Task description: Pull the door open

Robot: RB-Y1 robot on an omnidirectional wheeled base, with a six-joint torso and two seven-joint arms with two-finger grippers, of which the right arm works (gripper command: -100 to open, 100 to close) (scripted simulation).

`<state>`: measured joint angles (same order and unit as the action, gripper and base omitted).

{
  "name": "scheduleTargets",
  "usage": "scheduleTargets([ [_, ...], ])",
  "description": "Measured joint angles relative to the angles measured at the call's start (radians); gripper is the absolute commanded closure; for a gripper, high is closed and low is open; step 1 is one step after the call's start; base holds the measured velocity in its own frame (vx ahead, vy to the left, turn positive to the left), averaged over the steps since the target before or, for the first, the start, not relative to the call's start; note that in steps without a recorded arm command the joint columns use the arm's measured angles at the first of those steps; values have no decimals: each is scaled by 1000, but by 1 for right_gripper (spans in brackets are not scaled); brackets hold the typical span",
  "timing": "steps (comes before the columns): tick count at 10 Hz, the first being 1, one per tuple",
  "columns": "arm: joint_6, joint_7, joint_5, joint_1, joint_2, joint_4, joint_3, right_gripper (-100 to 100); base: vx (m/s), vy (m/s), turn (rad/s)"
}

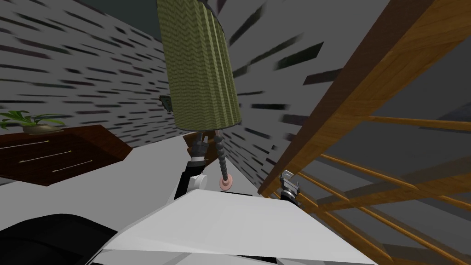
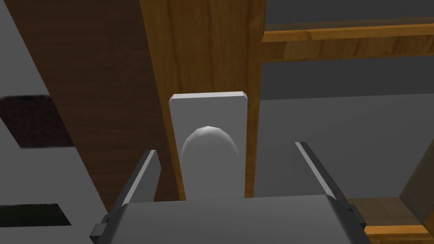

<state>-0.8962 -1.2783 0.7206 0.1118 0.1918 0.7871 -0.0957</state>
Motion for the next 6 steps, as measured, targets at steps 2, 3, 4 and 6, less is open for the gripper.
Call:
scheduleTargets([
  [2,-1,0,-1,2,-3,-1,2,100,-24,25,31],
  [3,1,0,-2,-1,-3,1,4,100,-8,6,-11],
  [4,1,0,-1,-2,-3,1,3,100,0,0,0],
  [6,1,0,-1,-2,-3,1,3,100,0,0,0],
])
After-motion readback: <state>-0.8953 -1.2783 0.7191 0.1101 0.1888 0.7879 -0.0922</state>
